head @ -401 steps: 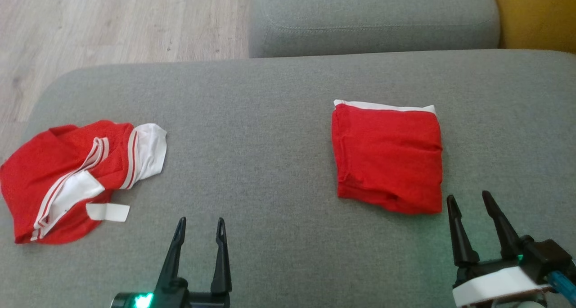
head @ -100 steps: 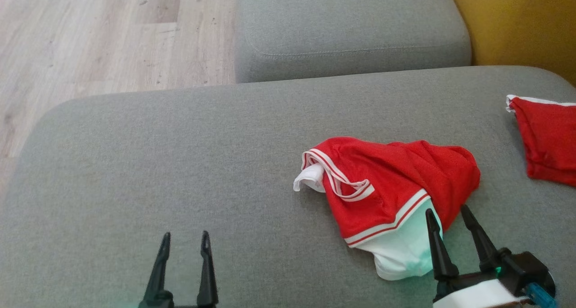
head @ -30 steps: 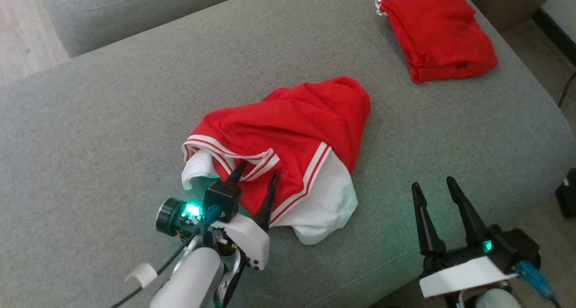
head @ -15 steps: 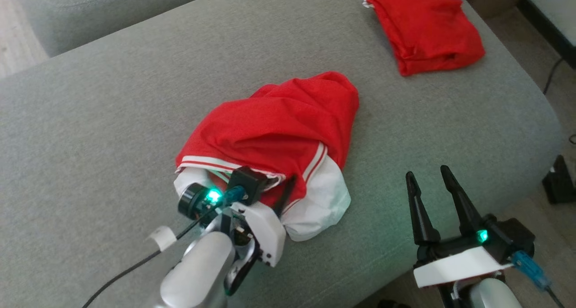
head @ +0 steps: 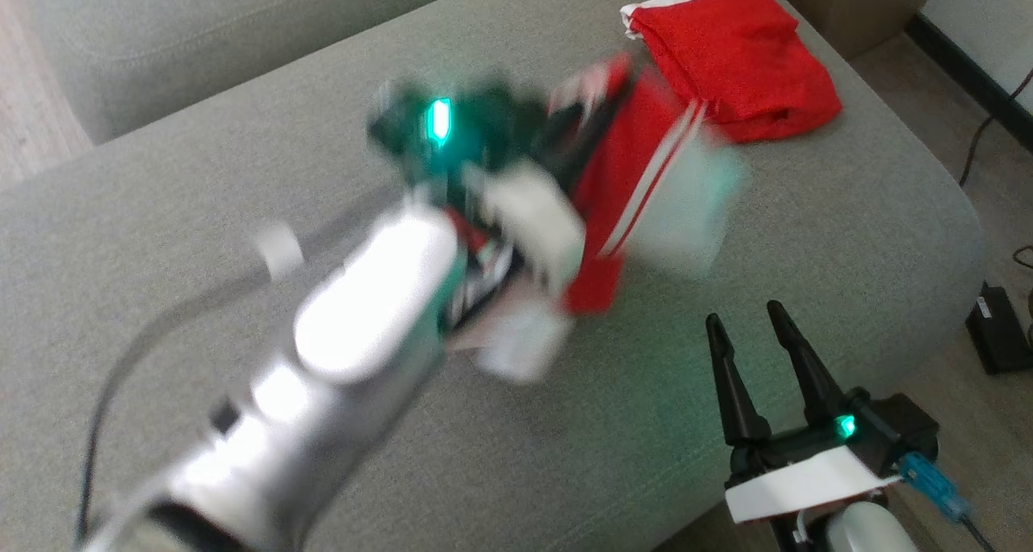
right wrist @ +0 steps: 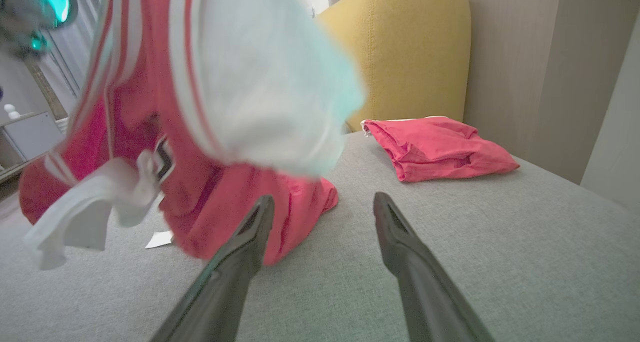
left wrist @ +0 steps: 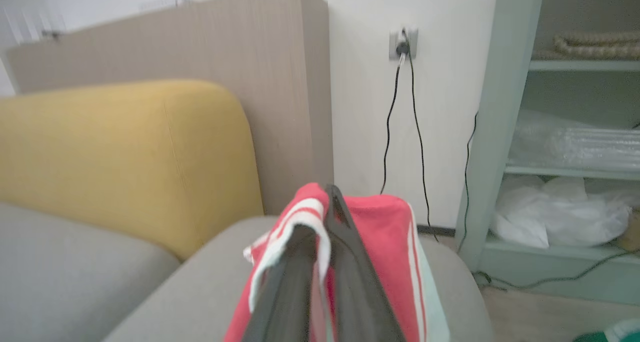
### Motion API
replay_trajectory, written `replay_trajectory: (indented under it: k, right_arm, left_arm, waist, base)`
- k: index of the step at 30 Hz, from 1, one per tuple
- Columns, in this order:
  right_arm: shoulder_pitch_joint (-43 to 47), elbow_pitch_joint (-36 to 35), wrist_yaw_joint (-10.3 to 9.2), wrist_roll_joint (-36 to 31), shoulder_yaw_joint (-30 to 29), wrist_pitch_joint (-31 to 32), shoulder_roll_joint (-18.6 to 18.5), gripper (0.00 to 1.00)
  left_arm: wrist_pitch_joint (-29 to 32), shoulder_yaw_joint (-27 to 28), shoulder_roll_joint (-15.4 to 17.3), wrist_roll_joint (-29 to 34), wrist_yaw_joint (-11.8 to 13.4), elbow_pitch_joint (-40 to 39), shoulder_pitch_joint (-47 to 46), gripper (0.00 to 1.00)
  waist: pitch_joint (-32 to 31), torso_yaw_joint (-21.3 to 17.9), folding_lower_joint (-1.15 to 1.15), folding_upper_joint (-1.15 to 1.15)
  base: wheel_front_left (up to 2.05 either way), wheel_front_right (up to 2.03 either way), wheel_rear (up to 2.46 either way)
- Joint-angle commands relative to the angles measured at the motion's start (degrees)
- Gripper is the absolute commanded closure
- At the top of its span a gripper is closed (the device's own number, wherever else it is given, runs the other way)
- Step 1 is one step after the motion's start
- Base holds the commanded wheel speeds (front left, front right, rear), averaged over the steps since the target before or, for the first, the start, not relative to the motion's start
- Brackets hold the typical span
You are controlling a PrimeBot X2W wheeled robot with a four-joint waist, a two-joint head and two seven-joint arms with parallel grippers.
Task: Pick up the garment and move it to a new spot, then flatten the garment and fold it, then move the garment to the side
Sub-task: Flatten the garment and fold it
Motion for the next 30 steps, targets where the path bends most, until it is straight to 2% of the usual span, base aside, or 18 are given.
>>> replay_trajectory:
  k: [1,7,11,14,20,21,25,30]
  right_arm:
    - [-1.4,-1.6,-0.05,0.6,1.6,-0.2,0.0,0.00]
    - [-0.7,-1.6,-0.05,1.7,2.0,-0.2,0.0,0.00]
    - [-0.1,-1.7,-0.05,2.2,1.9,-0.2,0.0,0.00]
    - [0.5,-1.8,-0.05,1.9,1.8,-0.2,0.0,0.00]
    - [1.4,-2.2,-0.05,0.8,1.0,-0.2,0.0,0.00]
    - [1.4,-2.2,-0.05,0.8,1.0,-0.2,0.0,0.00]
    - [0.8,-2.4,-0.05,-0.1,1.3,-0.2,0.0,0.00]
    - [-0.6,-2.6,-0.05,-0.9,0.9,-0.2,0.0,0.00]
  left_arm:
    - [-0.6,2.4,0.0,-0.5,-0.3,-2.0,-5.5,1.00]
    - [-5.1,8.0,1.1,-3.0,-0.3,1.4,-21.0,1.00]
    - [-6.9,11.6,3.5,-4.4,-0.3,3.6,-23.5,1.00]
    - [-6.3,13.1,6.5,-6.4,0.4,4.1,-17.5,1.00]
    - [-6.0,16.1,13.6,-12.8,2.6,3.3,7.1,1.00]
    - [-6.0,16.1,13.6,-12.8,2.6,3.3,7.1,1.00]
    - [-6.0,17.4,15.7,-17.0,2.6,3.1,18.8,1.00]
    - [-8.5,19.7,16.9,-18.7,3.7,4.4,23.4,1.00]
  waist:
    - [-0.4,-0.1,0.00,0.00]
    - [-2.2,0.3,0.00,0.00]
    - [-3.4,1.5,0.00,0.00]
    - [-4.1,3.1,0.00,0.00]
    - [-3.8,6.7,0.00,0.00]
    - [-3.8,6.7,0.00,0.00]
    - [-1.9,8.9,0.00,0.00]
    - [0.3,10.7,0.00,0.00]
  base:
    - [0.00,0.00,0.00]
    - [0.00,0.00,0.00]
    - [0.00,0.00,0.00]
    - [0.00,0.00,0.00]
    - [0.00,0.00,0.00]
    - [0.00,0.00,0.00]
    - [0.00,0.00,0.00]
    - [0.00,0.00,0.00]
